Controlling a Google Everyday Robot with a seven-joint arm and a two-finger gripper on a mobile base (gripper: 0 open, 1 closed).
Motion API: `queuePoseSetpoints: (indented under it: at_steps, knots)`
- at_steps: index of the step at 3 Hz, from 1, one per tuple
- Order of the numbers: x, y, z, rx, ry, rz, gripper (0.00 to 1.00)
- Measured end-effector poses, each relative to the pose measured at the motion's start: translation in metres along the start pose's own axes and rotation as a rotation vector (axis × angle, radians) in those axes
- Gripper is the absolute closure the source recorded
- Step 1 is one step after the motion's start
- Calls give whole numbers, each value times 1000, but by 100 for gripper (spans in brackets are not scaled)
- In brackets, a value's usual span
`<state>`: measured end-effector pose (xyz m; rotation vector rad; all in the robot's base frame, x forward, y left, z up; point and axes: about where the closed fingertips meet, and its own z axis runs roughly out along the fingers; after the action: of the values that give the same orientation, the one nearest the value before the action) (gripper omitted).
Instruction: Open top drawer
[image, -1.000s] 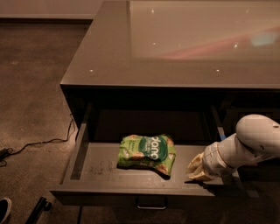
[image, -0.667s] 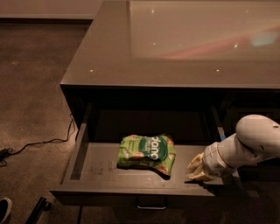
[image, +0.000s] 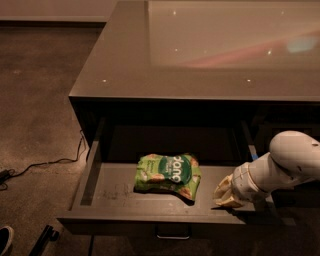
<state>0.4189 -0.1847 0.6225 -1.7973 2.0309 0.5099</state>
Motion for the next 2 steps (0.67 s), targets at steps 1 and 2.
queuePoseSetpoints:
  at_steps: [1, 2]
  knots:
    - [0, 0, 0, 0, 0, 0, 12]
    - [0, 0, 0, 0, 0, 0, 0]
